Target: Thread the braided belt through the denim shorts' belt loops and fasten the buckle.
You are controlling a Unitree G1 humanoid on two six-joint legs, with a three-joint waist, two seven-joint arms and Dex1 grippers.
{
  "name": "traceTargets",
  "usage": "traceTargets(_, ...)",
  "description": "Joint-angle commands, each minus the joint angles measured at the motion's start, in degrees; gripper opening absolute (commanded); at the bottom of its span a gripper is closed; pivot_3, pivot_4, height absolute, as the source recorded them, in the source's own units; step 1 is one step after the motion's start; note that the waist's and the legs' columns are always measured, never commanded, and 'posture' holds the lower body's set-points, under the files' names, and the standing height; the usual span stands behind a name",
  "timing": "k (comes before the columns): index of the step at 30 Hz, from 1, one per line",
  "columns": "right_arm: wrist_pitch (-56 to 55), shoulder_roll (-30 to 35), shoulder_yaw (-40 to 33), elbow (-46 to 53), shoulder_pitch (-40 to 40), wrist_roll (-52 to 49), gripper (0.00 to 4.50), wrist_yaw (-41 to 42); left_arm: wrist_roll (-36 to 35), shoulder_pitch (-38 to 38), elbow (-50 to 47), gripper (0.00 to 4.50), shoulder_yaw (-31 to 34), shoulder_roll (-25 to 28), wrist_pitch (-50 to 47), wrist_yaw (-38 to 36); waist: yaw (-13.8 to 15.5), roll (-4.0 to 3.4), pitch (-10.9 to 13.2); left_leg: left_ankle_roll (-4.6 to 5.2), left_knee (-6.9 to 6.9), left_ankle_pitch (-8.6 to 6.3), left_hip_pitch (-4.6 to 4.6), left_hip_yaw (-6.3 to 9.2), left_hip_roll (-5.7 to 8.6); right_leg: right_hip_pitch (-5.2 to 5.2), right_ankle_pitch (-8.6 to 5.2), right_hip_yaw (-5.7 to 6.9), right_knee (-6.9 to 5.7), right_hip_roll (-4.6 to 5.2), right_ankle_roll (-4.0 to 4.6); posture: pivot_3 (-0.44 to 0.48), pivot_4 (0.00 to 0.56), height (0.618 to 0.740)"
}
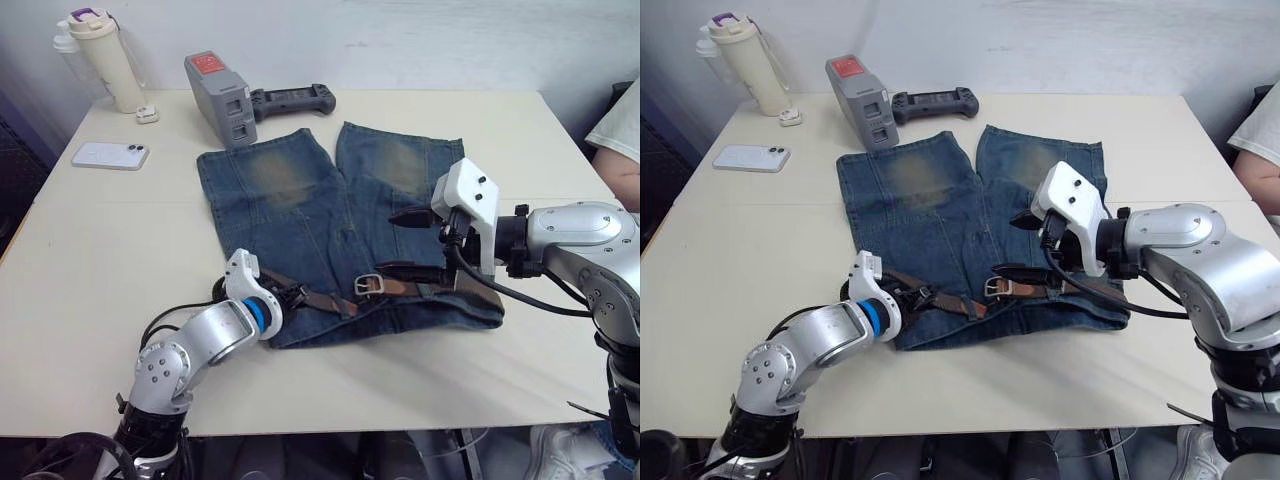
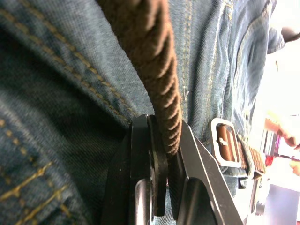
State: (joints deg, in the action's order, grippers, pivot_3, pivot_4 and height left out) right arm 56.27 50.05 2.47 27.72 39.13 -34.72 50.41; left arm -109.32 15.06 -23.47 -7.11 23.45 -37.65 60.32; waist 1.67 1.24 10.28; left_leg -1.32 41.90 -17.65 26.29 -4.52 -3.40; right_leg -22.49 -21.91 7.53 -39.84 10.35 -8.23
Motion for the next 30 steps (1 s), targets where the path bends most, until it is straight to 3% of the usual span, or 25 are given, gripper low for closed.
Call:
traceTargets(1,-1.0,0.2,-1.4,1.5,0.4,-0.3,4.42,-0.3,-2.9,0.6,-0.8,0.0,-0.8,1.4,-1.6,-0.8,0.0,0.0,0.0,0.0,0.0,0.0,0.0,0.0,0.0,0.0,0.0,0.0,0.0,0.0,0.0,0.0,0.15,0.664)
traceTargets(2,-1.2,0.1,-1.3,1.4,0.4,-0.3,4.5,-0.3,-3.3,0.6,-0.9,0.87,-0.8,1.7,-2.0,-0.7,0.0,0.0,0.0,0.0,0.0,0.0,0.0,0.0,0.0,0.0,0.0,0.0,0.0,0.0,0.0,0.0,0.15,0.664)
traceTargets(7,-1.7,-0.3,-0.8,1.4,0.5,-0.1,4.5,-0.2,-3.7,0.0,-3.4,2.77,0.7,2.7,-4.3,-1.4,-0.1,-0.01,0.0,0.0,0.0,0.0,-0.01,0.01,0.0,0.01,0.0,0.0,0.0,0.0,0.0,0.0,0.15,0.664)
traceTargets(8,-1.7,-0.4,-0.9,1.4,0.5,-0.2,4.5,-0.1,-3.7,-0.6,-4.1,3.34,1.5,3.8,-5.4,-2.3,-0.1,-0.01,0.0,0.0,0.0,0.0,-0.02,0.0,-0.01,0.01,0.0,0.0,0.0,0.0,0.0,0.0,0.15,0.664)
traceTargets(10,-1.6,-0.4,-0.9,1.4,0.6,-0.4,4.5,0.1,-3.7,-1.8,-5.4,3.92,2.9,6.8,-7.8,-4.8,-0.3,-0.01,0.0,0.0,0.0,0.0,-0.02,0.01,-0.02,0.01,0.0,0.01,0.0,-0.02,0.0,0.0,0.15,0.664)
traceTargets(11,-1.6,-0.4,-0.9,1.4,0.6,-0.5,4.5,0.2,-3.7,-2.4,-5.9,4.43,3.5,8.5,-8.9,-6.2,-0.5,-0.04,0.0,-0.01,-0.04,0.0,-0.05,-0.02,-0.03,0.0,0.0,-0.02,-0.01,-0.02,0.0,0.0,0.15,0.664)
traceTargets(13,-1.7,-0.3,-0.9,1.3,0.6,-0.6,4.5,0.5,-3.7,-3.6,-6.7,4.43,4.5,13.2,-11.5,-10.5,-0.7,-0.07,0.0,-0.04,-0.12,0.02,-0.12,-0.08,-0.06,-0.03,0.0,-0.08,-0.02,-0.05,0.0,0.0,0.15,0.664)
traceTargets(19,-2.0,0.0,-0.8,0.9,0.6,-0.7,4.5,1.4,-3.7,-5.9,-3.4,4.43,9.9,29.1,-20.4,-33.2,-0.4,-0.17,0.1,-0.09,-0.24,0.05,-0.09,-0.12,-0.1,-0.13,-0.02,-0.09,0.02,-0.1,0.05,0.0,0.15,0.664)
traceTargets(22,-2.2,-0.2,-0.7,0.8,0.7,-0.5,4.5,1.6,-3.7,-5.1,-1.8,4.43,9.7,36.0,-24.8,-46.6,-0.4,-0.22,0.1,-0.09,-0.31,0.05,-0.08,-0.15,-0.1,-0.19,-0.03,-0.09,0.03,-0.11,0.06,0.0,0.15,0.664)
traceTargets(30,-1.6,-0.1,-1.1,1.1,0.5,-1.0,4.5,1.6,-3.7,-0.4,-0.9,4.43,8.0,54.0,-32.1,-73.6,-0.3,-0.19,0.3,-0.17,-0.86,0.1,-0.15,-0.33,-0.09,-0.32,-0.03,-0.18,0.33,-0.13,0.06,0.0,0.15,0.664)
